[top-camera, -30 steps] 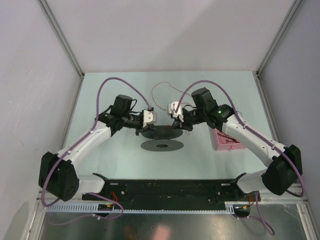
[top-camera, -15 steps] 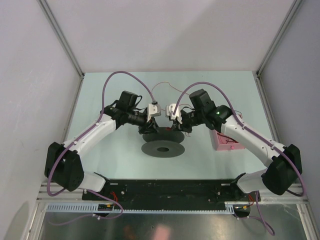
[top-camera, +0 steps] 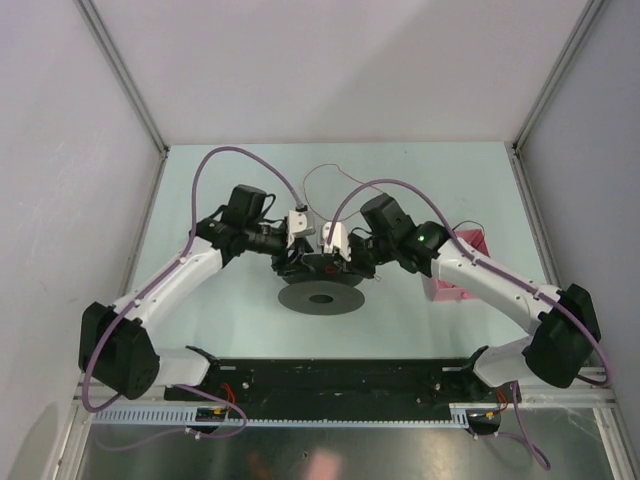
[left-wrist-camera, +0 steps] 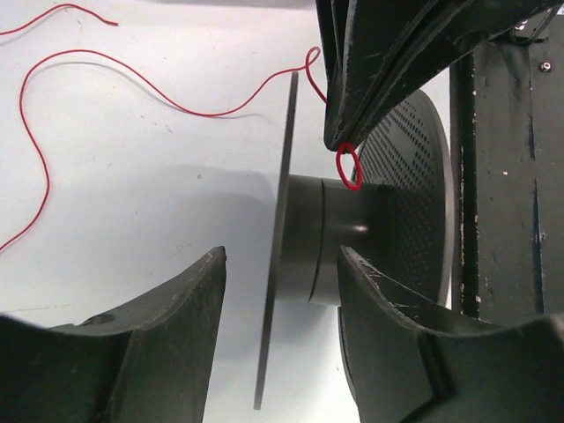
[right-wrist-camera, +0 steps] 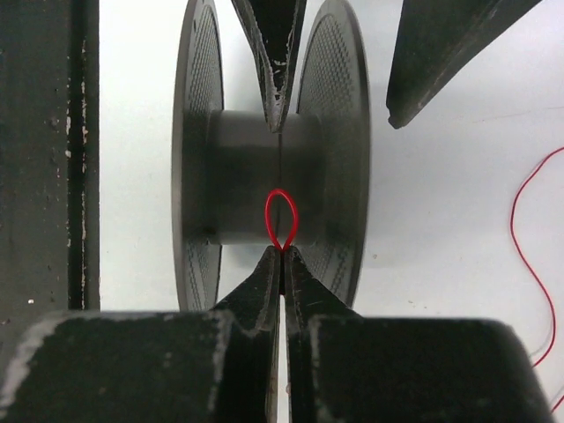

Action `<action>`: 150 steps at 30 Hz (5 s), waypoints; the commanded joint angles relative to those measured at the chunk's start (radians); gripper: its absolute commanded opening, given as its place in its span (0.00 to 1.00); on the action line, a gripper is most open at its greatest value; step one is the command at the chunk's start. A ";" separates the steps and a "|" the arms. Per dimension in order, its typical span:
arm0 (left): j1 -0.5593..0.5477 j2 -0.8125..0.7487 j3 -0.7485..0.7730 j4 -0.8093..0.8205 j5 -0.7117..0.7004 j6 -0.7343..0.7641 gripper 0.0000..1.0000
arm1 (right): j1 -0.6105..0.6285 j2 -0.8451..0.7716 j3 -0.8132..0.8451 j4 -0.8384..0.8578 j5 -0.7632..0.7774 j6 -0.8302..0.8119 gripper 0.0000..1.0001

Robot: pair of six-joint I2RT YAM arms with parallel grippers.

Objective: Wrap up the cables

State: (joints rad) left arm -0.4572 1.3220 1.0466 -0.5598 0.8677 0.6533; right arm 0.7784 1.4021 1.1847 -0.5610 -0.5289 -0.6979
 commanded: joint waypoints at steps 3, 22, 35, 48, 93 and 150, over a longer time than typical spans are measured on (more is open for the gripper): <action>0.020 -0.101 -0.093 0.052 0.072 0.030 0.57 | 0.070 -0.063 -0.099 0.142 0.149 0.142 0.00; 0.029 -0.114 -0.188 0.243 0.122 0.040 0.39 | 0.089 -0.066 -0.235 0.534 0.215 0.286 0.00; -0.030 -0.109 -0.204 0.309 0.072 -0.043 0.44 | 0.107 -0.073 -0.252 0.551 0.226 0.297 0.00; -0.077 -0.108 -0.234 0.366 -0.003 -0.071 0.29 | 0.112 -0.091 -0.275 0.594 0.261 0.332 0.00; -0.077 -0.114 -0.250 0.372 -0.001 0.068 0.00 | -0.090 -0.046 -0.268 0.544 -0.120 0.281 0.29; -0.036 -0.096 -0.162 0.374 -0.024 0.001 0.00 | -0.225 -0.056 -0.267 0.351 -0.180 0.104 0.47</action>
State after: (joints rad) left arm -0.5095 1.2858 0.8791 -0.2234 0.8318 0.6277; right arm 0.5896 1.3666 0.8974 -0.1154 -0.6724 -0.5278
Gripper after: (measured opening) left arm 0.038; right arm 0.471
